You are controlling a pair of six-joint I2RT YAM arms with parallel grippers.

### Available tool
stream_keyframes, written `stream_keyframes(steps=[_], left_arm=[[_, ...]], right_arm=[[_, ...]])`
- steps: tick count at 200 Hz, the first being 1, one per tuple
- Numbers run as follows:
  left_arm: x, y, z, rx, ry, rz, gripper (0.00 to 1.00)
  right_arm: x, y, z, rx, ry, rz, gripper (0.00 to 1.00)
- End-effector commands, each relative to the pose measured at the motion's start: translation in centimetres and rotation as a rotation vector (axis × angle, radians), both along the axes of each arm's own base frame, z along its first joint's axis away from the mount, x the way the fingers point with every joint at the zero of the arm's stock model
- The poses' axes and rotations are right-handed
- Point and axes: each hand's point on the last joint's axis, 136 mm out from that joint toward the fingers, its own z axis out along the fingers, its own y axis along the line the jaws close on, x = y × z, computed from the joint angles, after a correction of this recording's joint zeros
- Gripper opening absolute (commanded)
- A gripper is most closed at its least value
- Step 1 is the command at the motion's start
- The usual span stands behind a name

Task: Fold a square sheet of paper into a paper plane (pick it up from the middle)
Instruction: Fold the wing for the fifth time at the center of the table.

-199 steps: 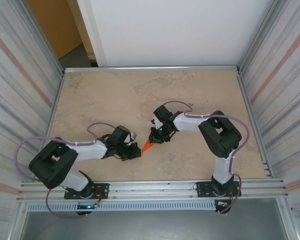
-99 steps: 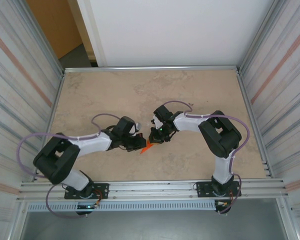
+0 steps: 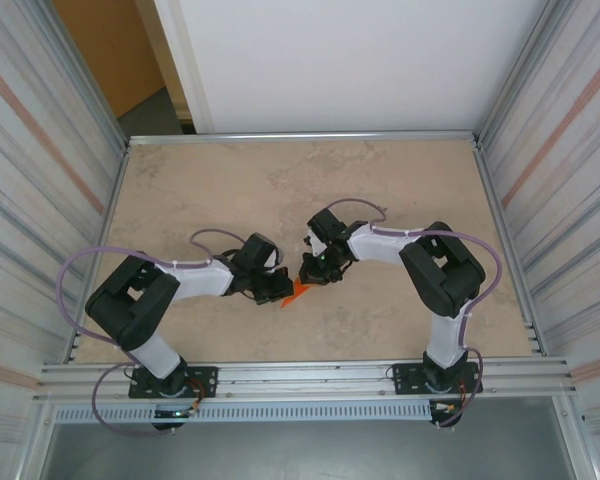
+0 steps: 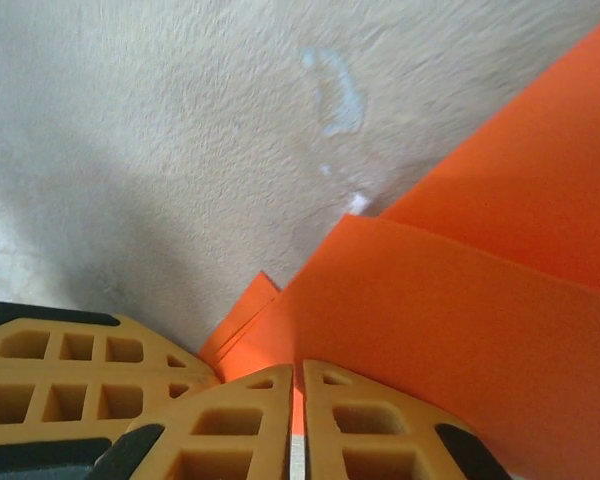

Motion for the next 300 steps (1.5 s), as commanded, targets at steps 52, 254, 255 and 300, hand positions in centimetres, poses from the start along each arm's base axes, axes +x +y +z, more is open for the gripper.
stream_keyframes(steps=[52, 254, 255, 300], left_arm=[[-2.3, 2.1, -3.1, 0.114, 0.117, 0.018, 0.00], [2.3, -3.4, 4.4, -0.099, -0.117, -0.055, 0.05], [2.4, -3.4, 4.3, -0.099, -0.117, -0.055, 0.05], [2.9, -4.9, 2.5, -0.074, -0.069, -0.078, 0.05]], right_arm=[[5.2, -3.8, 2.6, -0.102, -0.170, -0.135, 0.16], [1.4, -8.0, -4.0, -0.106, -0.081, -0.099, 0.08], [1.4, -8.0, -4.0, -0.105, -0.082, -0.097, 0.08], [1.2, -7.8, -4.2, -0.059, -0.129, -0.063, 0.08]])
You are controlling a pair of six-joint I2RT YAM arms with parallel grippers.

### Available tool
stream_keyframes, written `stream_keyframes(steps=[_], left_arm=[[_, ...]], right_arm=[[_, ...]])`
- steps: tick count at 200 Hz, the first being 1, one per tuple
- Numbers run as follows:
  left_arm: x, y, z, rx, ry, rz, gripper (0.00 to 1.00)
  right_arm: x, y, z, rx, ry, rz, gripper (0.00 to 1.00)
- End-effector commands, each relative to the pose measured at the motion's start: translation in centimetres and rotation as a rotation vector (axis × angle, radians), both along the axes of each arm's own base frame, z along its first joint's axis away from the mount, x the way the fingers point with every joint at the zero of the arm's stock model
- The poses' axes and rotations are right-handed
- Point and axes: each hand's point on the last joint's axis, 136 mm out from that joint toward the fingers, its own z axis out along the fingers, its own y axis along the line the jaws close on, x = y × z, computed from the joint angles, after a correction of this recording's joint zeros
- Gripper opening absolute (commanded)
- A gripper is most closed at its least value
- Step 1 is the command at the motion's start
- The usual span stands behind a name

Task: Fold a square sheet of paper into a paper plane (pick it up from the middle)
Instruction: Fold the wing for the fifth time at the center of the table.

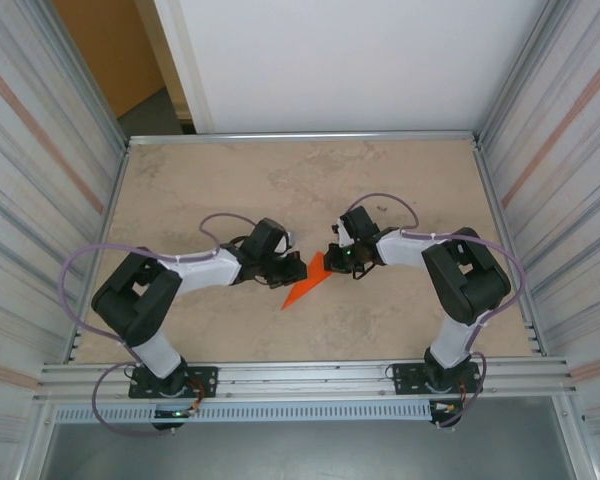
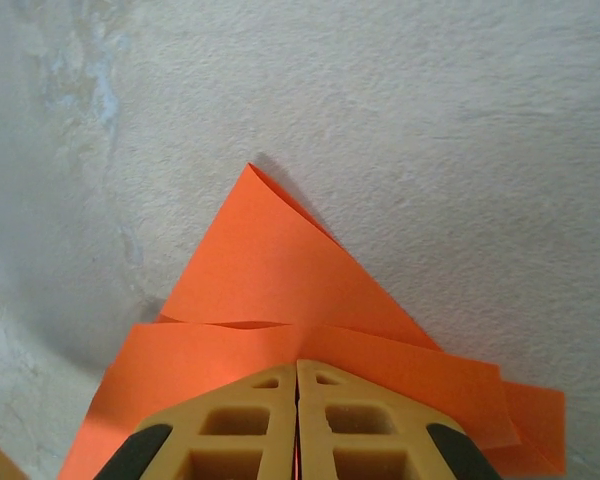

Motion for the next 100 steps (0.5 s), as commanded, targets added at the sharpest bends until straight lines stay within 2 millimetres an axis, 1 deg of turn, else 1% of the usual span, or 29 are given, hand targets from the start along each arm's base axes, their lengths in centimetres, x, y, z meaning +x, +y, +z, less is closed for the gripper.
stream_keyframes(steps=[1, 23, 40, 57, 73, 100], left_arm=[[-0.4, -0.9, -1.2, 0.016, 0.025, -0.043, 0.05], [-0.8, -1.2, -2.0, 0.029, 0.050, -0.054, 0.04], [-1.2, -1.0, -2.8, 0.049, 0.068, -0.052, 0.04], [-1.6, -0.4, -3.8, 0.087, 0.090, -0.044, 0.03], [-1.9, 0.3, -4.8, 0.129, 0.109, -0.035, 0.01], [-2.5, 0.7, -5.8, 0.159, 0.129, -0.033, 0.00]], right_arm=[[-3.1, -2.1, -3.6, -0.094, 0.083, 0.042, 0.08], [-3.2, -2.1, -3.9, -0.073, 0.073, 0.048, 0.07], [-3.4, -2.1, -4.0, -0.064, 0.070, 0.049, 0.08], [-3.2, -2.0, -3.6, -0.047, 0.058, 0.050, 0.08], [-2.7, -1.3, -2.2, -0.014, 0.038, 0.056, 0.08], [-1.2, 0.4, 1.8, 0.034, -0.017, 0.047, 0.08]])
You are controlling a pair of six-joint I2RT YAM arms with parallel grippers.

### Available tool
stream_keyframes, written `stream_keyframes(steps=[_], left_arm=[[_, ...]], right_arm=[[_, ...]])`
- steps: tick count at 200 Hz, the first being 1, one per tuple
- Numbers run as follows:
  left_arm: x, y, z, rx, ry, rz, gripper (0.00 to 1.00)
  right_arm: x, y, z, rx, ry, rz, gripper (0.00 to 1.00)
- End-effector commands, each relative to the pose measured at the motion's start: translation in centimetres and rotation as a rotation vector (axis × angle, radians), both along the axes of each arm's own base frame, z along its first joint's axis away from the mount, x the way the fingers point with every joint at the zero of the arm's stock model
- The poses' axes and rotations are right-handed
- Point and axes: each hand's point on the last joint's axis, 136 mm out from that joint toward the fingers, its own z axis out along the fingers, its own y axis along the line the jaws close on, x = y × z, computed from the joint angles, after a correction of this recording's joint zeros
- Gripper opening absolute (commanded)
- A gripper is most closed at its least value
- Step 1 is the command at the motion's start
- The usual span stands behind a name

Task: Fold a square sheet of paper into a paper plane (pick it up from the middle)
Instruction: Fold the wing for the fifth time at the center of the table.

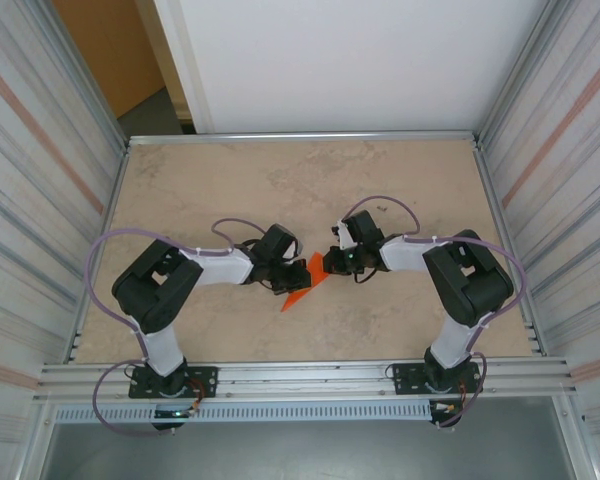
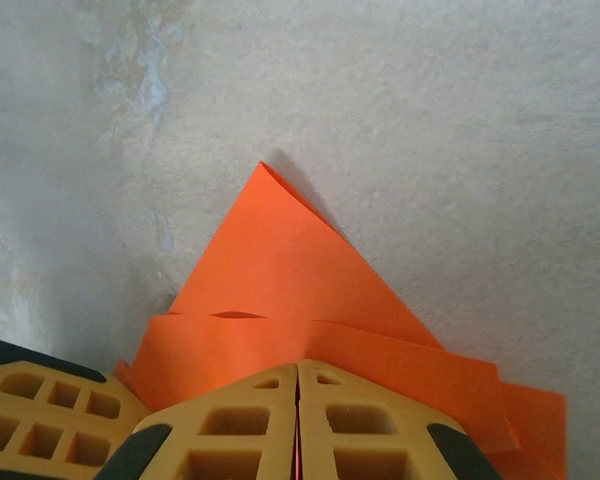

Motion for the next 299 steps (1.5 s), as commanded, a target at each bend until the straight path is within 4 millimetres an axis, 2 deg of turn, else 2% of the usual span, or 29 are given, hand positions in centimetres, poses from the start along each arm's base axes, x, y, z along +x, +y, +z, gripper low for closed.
stream_keyframes(steps=[1, 17, 37, 83, 148, 170, 203, 254, 279, 299], left_arm=[[-1.3, 1.4, -2.4, 0.097, 0.054, -0.002, 0.00], [-1.5, 1.4, -2.6, 0.104, 0.056, -0.004, 0.00], [-1.4, 1.5, -2.6, 0.109, 0.055, 0.000, 0.00], [-1.5, 1.7, -2.5, 0.103, 0.053, 0.015, 0.00], [-1.6, 1.8, -2.6, 0.099, 0.054, 0.026, 0.00], [-1.8, 2.3, -2.9, 0.119, 0.066, 0.036, 0.00], [-3.0, 3.6, -4.0, 0.163, 0.118, 0.060, 0.00], [-5.0, 5.1, -5.9, 0.180, 0.178, 0.102, 0.00], [-4.4, 4.4, -5.0, 0.147, 0.145, 0.085, 0.00], [-2.7, 2.5, -2.2, 0.084, 0.073, 0.040, 0.00]], right_arm=[[-0.8, 0.2, 1.5, -0.029, 0.029, 0.008, 0.08], [-0.8, 1.8, 2.9, -0.025, 0.012, 0.019, 0.09], [-1.2, 3.0, 2.7, -0.055, 0.018, 0.007, 0.08], [-1.3, 1.6, 0.7, -0.093, 0.045, -0.102, 0.05], [-2.5, 1.9, -0.5, -0.066, 0.105, -0.085, 0.05], [-2.4, 0.6, -1.3, -0.084, 0.107, -0.110, 0.05], [-1.2, -3.0, -2.3, -0.062, 0.101, -0.198, 0.04], [2.1, -8.4, -1.3, -0.022, 0.050, -0.354, 0.05], [3.0, -9.7, -0.1, -0.008, 0.034, -0.392, 0.06], [3.3, -9.6, 1.8, 0.000, 0.003, -0.392, 0.08]])
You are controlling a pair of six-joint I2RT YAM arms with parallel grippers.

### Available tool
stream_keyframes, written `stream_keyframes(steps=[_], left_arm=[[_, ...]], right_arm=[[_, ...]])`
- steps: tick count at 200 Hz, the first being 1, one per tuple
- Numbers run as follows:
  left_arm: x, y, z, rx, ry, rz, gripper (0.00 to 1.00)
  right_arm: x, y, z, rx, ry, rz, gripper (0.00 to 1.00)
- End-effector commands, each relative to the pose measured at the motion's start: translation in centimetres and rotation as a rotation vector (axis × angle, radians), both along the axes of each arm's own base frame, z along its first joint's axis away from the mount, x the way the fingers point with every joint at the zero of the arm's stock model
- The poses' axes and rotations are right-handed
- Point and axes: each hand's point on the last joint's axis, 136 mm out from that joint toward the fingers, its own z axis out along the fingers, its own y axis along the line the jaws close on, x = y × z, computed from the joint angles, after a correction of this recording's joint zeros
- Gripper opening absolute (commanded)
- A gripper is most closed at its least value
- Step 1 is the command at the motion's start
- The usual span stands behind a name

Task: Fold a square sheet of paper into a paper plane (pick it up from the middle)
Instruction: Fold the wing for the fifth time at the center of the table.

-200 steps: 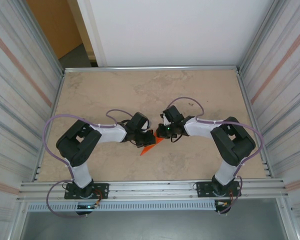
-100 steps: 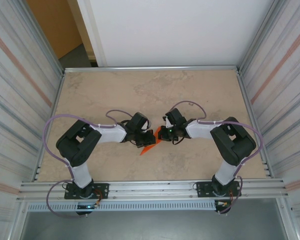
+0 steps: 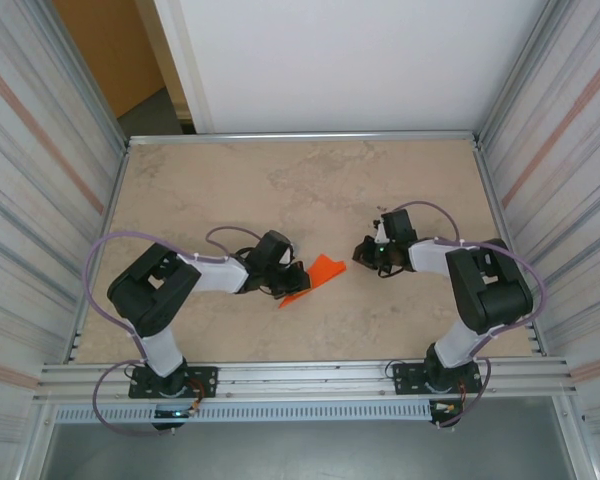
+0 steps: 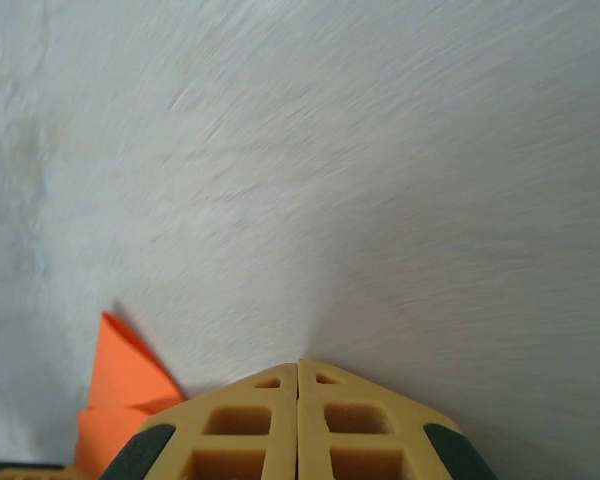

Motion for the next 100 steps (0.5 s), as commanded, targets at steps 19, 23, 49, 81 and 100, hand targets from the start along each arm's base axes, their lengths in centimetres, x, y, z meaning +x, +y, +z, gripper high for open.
stream_keyframes(steps=[19, 23, 49, 81, 100], left_arm=[[-0.4, 0.1, 2.2, 0.066, -0.009, -0.063, 0.08], [0.1, -0.2, 3.3, 0.052, -0.031, -0.068, 0.10], [2.1, -0.6, 8.0, 0.011, -0.146, -0.074, 0.26], [3.3, 3.1, 9.4, 0.033, -0.189, 0.002, 0.36], [3.6, 6.8, 8.4, 0.091, -0.185, 0.086, 0.42]], right_arm=[[-0.3, -0.8, 4.0, -0.064, -0.067, -0.008, 0.13], [-0.4, -0.7, 4.5, -0.072, -0.072, -0.006, 0.14], [-1.8, -0.6, 6.1, -0.128, -0.051, -0.010, 0.32], [-4.5, 0.6, 6.8, -0.207, 0.015, -0.003, 0.60], [-5.5, 1.9, 7.0, -0.252, 0.062, 0.008, 0.65]])
